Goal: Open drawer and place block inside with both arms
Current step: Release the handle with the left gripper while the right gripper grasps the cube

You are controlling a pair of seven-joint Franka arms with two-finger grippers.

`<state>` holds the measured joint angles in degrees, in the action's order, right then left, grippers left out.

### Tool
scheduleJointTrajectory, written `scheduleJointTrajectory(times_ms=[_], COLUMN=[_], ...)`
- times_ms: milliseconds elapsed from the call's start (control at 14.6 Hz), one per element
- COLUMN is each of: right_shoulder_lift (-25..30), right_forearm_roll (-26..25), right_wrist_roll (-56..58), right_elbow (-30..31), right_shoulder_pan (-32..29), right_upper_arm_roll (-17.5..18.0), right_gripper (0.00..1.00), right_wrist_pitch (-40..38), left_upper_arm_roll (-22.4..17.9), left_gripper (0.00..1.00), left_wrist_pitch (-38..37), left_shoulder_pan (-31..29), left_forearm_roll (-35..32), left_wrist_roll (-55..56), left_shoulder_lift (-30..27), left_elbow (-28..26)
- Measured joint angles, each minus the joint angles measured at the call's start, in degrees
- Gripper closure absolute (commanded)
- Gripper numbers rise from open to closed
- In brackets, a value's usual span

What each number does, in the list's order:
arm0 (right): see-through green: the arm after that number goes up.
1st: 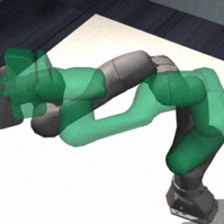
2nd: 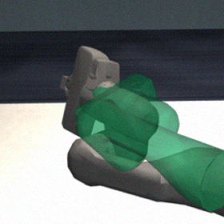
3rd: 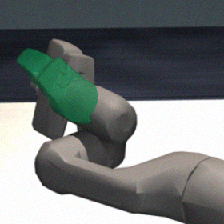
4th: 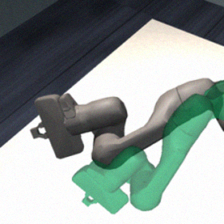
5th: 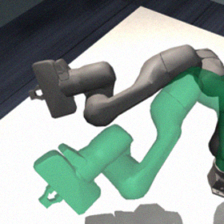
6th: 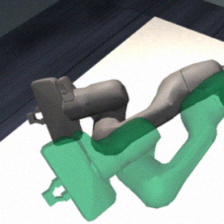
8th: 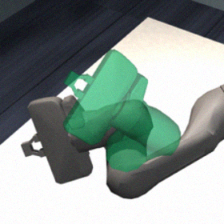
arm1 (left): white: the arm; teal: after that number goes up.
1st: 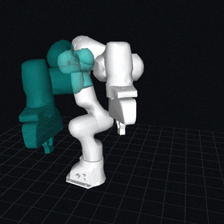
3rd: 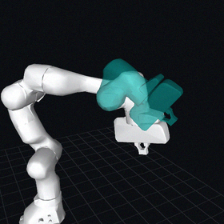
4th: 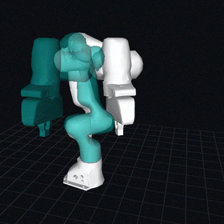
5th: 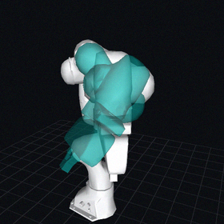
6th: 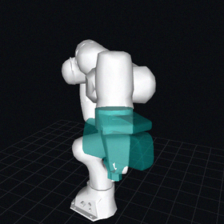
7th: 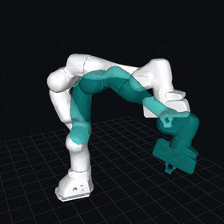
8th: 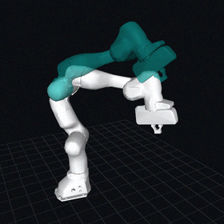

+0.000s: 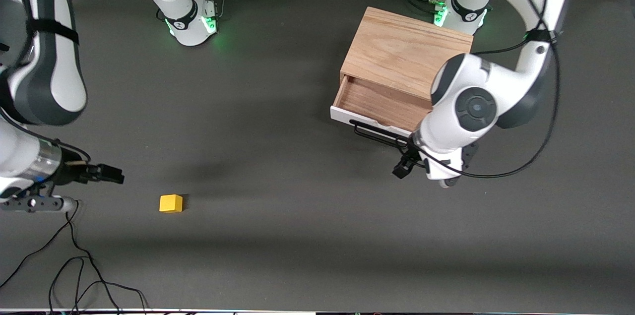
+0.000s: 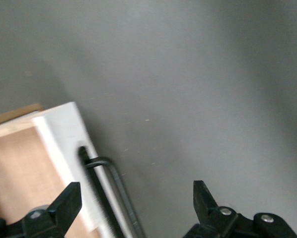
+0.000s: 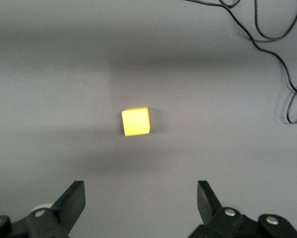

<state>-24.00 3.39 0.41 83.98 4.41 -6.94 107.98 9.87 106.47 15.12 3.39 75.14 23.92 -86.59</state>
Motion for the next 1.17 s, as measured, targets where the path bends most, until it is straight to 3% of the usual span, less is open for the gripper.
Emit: scheduleJointTrajectory(times_ms=[206, 480, 755, 1167], right_shoulder_lift=[-5.4, -11.5, -15.4, -17.0], right_forearm_roll=[0.0, 0.0, 0.0, 0.0], right_wrist_roll=[0.0, 0.0, 0.0, 0.0], right_elbow=[0.1, 2.5, 6.3, 10.4], right_shoulder_pan=[0.7, 2.5, 2.8, 2.8], right_upper_arm_roll=[0.1, 0.1, 0.1, 0.0], right_gripper=[0.00, 0.00, 0.00, 0.01], right_wrist_pitch=[4.6, 15.0, 24.7, 30.3], left_upper_arm_roll=[0.0, -0.1, -0.4, -0.1], left_gripper=[0.00, 0.00, 0.00, 0.00], left_wrist_pitch=[-15.5, -26.9, -28.1, -17.9], left_shoulder_pan=[-2.5, -9.7, -17.1, -19.1], left_forearm_roll=[0.0, 0.0, -0.1, -1.7], left_wrist_roll=[-6.2, -29.7, -55.1, -60.7], left_shoulder_lift=[-1.7, -8.4, -15.2, -20.0], left_elbow=[7.1, 8.6, 6.0, -4.4])
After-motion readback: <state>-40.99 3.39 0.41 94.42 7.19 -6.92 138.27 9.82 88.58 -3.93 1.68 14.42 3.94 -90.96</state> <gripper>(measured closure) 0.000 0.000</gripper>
